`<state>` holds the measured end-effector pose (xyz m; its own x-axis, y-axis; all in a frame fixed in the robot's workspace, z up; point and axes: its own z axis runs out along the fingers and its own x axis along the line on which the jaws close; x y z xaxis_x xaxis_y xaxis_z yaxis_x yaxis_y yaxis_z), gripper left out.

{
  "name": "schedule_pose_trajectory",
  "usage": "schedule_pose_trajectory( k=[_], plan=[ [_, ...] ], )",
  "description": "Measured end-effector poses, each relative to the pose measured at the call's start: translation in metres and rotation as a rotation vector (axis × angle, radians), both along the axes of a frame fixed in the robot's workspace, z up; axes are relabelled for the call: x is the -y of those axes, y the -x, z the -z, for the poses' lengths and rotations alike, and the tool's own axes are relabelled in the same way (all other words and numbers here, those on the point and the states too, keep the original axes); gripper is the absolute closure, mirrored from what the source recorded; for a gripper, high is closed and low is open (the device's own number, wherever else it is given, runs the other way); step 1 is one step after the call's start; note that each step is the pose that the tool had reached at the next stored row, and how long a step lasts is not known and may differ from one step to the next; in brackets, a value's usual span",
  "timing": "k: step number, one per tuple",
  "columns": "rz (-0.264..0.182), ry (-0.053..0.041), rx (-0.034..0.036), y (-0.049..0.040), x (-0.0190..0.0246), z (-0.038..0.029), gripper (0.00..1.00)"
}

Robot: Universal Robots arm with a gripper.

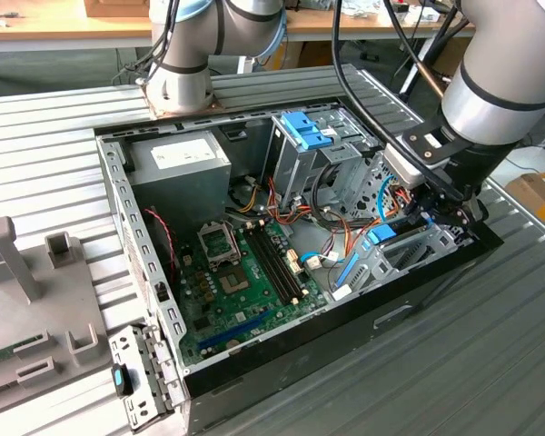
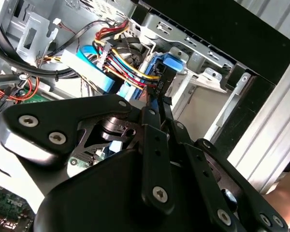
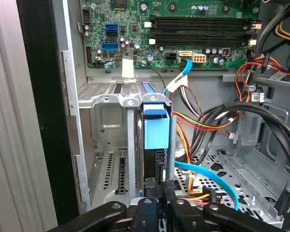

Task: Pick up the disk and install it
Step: 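Insert the first disk wire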

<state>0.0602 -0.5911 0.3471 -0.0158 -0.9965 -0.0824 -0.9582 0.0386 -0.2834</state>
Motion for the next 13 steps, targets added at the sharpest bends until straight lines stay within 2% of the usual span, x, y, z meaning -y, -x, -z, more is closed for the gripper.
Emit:
schedule_pose_trajectory(
  k=[1,2,3,4,5,8,9,10,11,12,13],
  plan=[
    [0.0,0.0271,0.0057,0.0002,-0.0001,0.0001,0.84],
    [0.0,0.0317,0.0063,0.0,0.0,0.0001,0.84],
    [0.0,0.0322,0.0075,0.0011,-0.0001,0.0002,0.84],
    [0.0,0.0321,0.0138,0.004,-0.0001,0.002,0.84],
    [0.0,0.0322,0.0151,0.0045,-0.0001,0.0026,0.84],
    [0.0,0.0348,0.0154,0.0049,-0.0048,0.003,0.84],
    [0.0,0.0413,0.0155,0.0049,-0.0058,0.0031,0.84],
    [0.0,0.0594,0.0159,0.005,-0.0063,0.0032,0.84],
    [0.0,0.087,0.0164,0.005,-0.0069,0.0031,0.84],
    [0.0,0.0998,0.0165,0.0048,-0.0075,0.0032,0.84],
    [0.0,0.1002,0.0166,0.0053,-0.0082,0.0032,0.84]
  ],
)
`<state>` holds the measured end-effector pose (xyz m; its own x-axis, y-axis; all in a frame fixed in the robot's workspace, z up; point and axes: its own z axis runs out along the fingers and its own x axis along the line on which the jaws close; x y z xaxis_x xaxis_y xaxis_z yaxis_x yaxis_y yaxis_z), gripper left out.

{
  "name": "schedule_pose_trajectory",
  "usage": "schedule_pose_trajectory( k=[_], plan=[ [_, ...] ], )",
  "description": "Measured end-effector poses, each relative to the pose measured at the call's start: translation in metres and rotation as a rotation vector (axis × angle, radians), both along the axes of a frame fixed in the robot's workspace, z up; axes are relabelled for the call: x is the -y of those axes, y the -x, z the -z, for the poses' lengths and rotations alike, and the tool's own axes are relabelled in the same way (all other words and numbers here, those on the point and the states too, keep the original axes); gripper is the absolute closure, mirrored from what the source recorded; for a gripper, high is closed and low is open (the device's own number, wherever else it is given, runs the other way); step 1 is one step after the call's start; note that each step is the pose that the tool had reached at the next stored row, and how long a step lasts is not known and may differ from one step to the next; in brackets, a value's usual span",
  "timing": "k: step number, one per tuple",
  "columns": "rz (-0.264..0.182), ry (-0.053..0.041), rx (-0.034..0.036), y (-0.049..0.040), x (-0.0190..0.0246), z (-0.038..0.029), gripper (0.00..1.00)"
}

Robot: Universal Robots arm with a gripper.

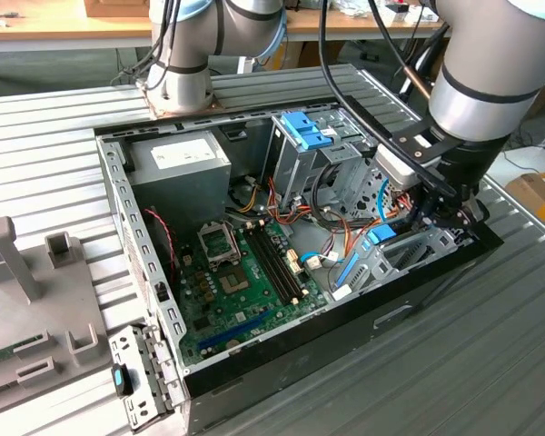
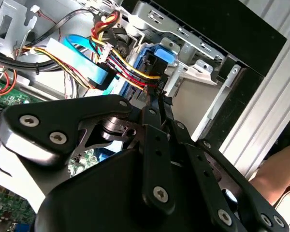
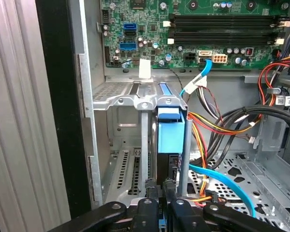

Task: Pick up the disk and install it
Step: 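Insert the first disk wire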

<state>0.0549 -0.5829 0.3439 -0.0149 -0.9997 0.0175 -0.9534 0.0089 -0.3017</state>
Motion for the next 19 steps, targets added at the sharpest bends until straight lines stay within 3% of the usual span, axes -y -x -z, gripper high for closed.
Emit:
schedule_pose_trajectory(
  k=[2,4,5,6,8,12,13,15,17,19],
  plan=[
    [0.0,0.0,0.0,0.002,-0.0023,0.0,0.84],
    [0.0,0.0037,-0.0001,0.0027,-0.0096,0.0,0.84],
    [0.0,0.0096,-0.0001,0.0027,-0.0113,0.0,0.84],
    [0.0,0.0215,-0.0001,0.0027,-0.0134,0.0,0.84],
    [0.0,0.0581,0.0,0.0026,-0.0184,0.0001,0.84],
    [0.0,0.0623,-0.0016,0.0027,-0.0232,0.0006,0.84],
    [0.0,0.0737,-0.0016,0.0027,-0.0262,0.0006,0.84],
    [0.0,0.0798,-0.0016,0.0025,-0.0294,0.0006,0.84],
    [0.0,0.0865,-0.0018,-0.0005,-0.0299,0.0007,0.84],
    [0.002,0.1009,-0.002,-0.0017,-0.03,0.001,0.84]
  ],
)
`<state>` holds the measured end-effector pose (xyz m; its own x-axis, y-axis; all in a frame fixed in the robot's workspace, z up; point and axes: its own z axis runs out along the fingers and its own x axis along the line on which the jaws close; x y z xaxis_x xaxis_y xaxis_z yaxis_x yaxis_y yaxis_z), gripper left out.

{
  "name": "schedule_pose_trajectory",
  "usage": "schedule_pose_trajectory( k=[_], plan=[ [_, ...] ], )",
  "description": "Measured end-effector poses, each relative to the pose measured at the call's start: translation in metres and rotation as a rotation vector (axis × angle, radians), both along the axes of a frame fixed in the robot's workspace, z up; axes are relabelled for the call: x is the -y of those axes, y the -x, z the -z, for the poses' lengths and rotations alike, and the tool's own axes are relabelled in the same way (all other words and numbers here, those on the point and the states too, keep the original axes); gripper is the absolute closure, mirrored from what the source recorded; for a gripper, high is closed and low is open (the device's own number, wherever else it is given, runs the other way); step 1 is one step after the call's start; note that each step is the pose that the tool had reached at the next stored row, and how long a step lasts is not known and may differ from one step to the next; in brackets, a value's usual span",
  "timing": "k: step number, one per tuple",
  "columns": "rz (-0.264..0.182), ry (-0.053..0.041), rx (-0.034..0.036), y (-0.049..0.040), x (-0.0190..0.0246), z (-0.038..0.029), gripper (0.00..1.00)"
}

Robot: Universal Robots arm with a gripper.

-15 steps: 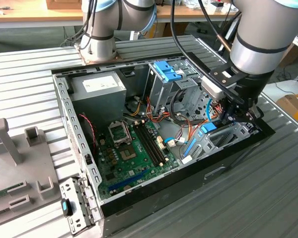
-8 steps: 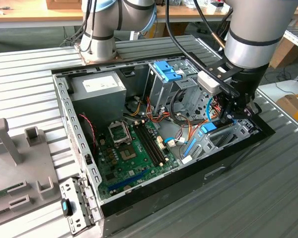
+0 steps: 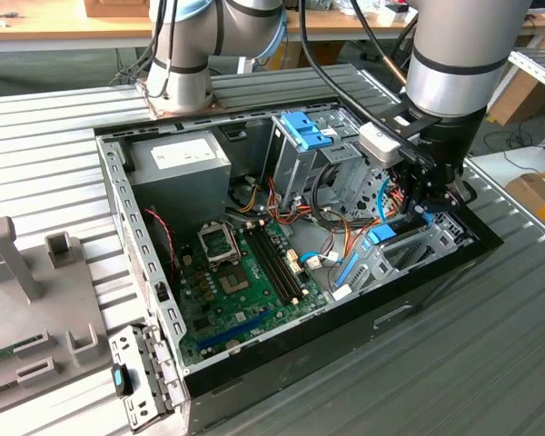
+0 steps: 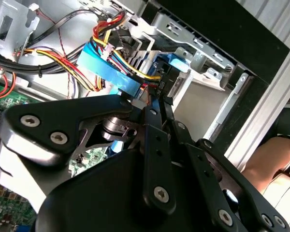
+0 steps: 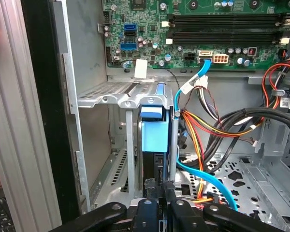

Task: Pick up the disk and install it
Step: 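Insert the first disk wire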

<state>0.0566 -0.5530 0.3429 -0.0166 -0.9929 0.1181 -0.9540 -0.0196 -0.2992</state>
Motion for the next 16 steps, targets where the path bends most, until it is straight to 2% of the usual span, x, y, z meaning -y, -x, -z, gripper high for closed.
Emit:
schedule_pose_trajectory(
  k=[6,8,9,10,16],
  plan=[
    [0.002,0.0024,0.0,0.0,0.0,0.0014,0.84],
    [0.002,0.0022,0.0001,0.0,0.0,0.0038,0.84],
    [0.007,0.0023,0.0001,0.0,-0.0004,0.0041,0.84],
    [0.021,0.0026,0.0,-0.0002,-0.0038,0.0041,0.84],
    [0.036,0.0035,-0.0001,-0.0009,-0.0038,0.0063,0.84]
  ],
)
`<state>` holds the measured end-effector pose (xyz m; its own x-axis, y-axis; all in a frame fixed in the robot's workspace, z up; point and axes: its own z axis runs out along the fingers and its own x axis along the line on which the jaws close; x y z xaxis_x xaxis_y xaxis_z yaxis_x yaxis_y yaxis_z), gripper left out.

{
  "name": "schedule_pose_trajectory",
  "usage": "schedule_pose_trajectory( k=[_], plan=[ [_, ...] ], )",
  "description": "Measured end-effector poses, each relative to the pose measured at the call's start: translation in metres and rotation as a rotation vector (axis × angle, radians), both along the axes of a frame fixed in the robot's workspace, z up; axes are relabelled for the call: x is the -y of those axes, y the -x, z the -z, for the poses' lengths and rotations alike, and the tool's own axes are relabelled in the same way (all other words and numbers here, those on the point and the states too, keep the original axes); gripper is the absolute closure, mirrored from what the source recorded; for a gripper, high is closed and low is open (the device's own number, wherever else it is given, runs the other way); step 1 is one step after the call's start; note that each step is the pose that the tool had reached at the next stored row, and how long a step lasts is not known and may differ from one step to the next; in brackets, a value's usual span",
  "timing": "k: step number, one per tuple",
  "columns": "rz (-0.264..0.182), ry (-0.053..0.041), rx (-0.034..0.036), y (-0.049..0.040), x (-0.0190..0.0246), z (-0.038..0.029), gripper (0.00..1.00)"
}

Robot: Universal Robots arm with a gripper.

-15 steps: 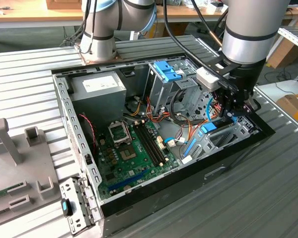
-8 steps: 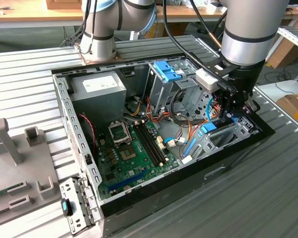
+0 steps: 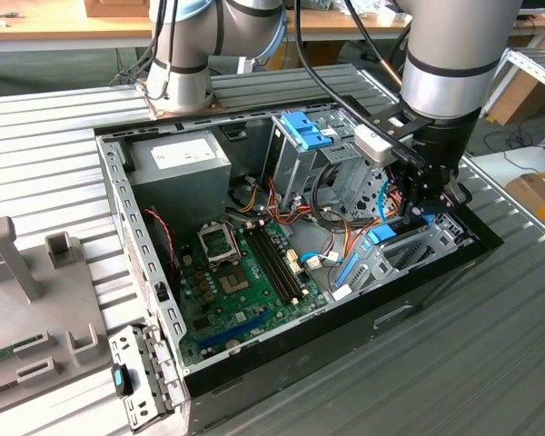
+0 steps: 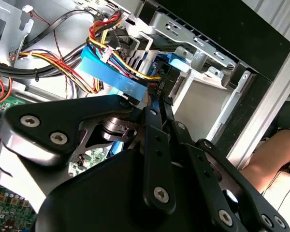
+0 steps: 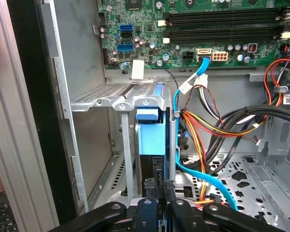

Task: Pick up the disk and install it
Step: 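Insert the first disk wire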

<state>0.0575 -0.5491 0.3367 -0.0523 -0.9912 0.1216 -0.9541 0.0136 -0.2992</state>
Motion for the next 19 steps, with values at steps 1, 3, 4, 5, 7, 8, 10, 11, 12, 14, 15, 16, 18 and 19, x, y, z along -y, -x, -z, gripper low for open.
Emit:
schedule_pose_trajectory(
  k=[1,3,4,5,7,8,10,11,12,14,15,16,18,19],
  plan=[
    [0.0,-0.0008,0.0001,0.0,0.0,0.0011,0.84],
    [0.0,-0.0003,0.0001,0.0,0.0,0.0015,0.84],
    [0.0,-0.0003,0.0001,0.0,0.0,0.0015,0.84],
    [0.0,-0.0003,0.0001,0.0,0.0,0.0015,0.84],
    [0.0,-0.0004,0.0001,0.0,0.0,-0.0003,0.84],
    [0.001,-0.0012,0.0002,0.0001,0.0,-0.0005,0.84],
    [0.003,-0.0045,0.0001,0.0001,0.0,-0.0007,0.84],
    [0.003,-0.0048,0.0001,0.0001,0.0,-0.0007,0.84],
    [0.004,-0.0049,0.0001,0.0001,0.0,-0.0006,0.84],
    [0.005,-0.0048,0.0001,0.0,0.0001,0.0,0.84],
    [0.005,-0.0049,0.0001,0.0,0.0001,0.0002,0.84],
    [0.006,-0.005,0.0001,0.0,0.0002,0.0005,0.84],
    [0.006,-0.005,0.0001,0.0,0.0004,0.0008,0.84],
    [0.006,-0.005,0.0001,-0.0001,0.0004,0.0008,0.84]
  ],
)
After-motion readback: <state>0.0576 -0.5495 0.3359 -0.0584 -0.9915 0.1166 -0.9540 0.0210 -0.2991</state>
